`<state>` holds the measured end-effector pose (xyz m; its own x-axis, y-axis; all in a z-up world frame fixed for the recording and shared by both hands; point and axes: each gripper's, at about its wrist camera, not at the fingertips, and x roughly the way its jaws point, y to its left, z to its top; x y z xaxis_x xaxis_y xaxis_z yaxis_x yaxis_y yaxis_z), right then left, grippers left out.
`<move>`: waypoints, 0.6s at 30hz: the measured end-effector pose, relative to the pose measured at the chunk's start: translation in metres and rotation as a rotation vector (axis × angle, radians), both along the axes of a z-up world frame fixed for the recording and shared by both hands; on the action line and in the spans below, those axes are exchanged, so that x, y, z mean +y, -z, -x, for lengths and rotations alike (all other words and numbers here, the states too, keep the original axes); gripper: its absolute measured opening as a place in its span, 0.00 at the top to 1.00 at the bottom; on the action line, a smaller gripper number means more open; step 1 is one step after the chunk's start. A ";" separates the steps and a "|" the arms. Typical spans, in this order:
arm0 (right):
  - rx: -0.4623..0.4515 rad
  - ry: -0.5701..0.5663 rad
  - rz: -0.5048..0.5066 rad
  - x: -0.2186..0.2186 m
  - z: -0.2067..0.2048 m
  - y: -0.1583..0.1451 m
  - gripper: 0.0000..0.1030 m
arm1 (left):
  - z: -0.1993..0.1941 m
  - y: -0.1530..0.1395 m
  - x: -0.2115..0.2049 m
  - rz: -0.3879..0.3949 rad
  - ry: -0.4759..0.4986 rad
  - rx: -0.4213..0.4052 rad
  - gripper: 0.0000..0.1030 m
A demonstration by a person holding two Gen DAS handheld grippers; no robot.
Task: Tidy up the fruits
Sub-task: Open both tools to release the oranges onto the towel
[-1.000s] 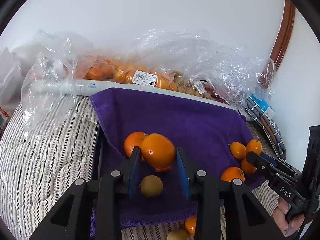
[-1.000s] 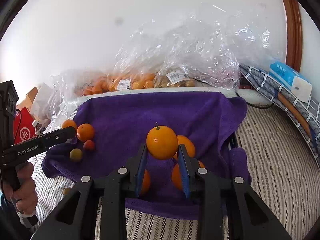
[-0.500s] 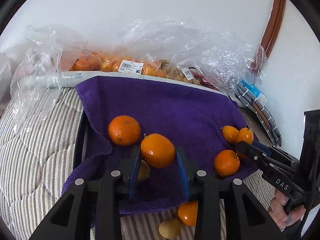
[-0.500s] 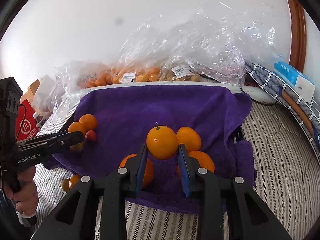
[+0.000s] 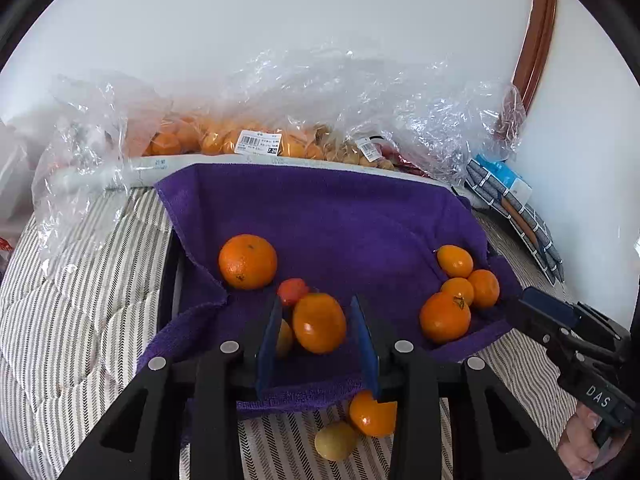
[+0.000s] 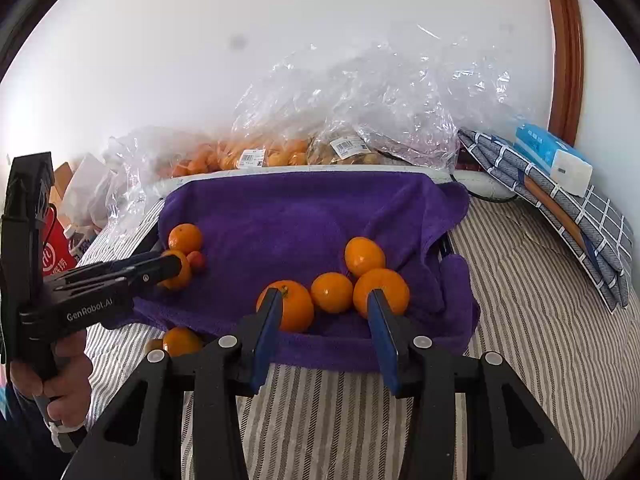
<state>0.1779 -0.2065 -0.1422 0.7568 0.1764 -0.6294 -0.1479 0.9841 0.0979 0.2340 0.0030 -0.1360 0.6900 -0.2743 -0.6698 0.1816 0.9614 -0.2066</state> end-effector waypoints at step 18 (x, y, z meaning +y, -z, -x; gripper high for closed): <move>0.089 -0.182 -0.025 0.087 0.026 0.039 0.59 | 0.068 -0.006 0.099 -0.011 -0.178 0.017 0.58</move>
<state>0.1521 -0.1195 -0.1816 0.6526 0.3212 -0.6863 -0.3126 0.9392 0.1422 0.1661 0.1022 -0.1305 0.7155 -0.1414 -0.6841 0.0048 0.9803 -0.1975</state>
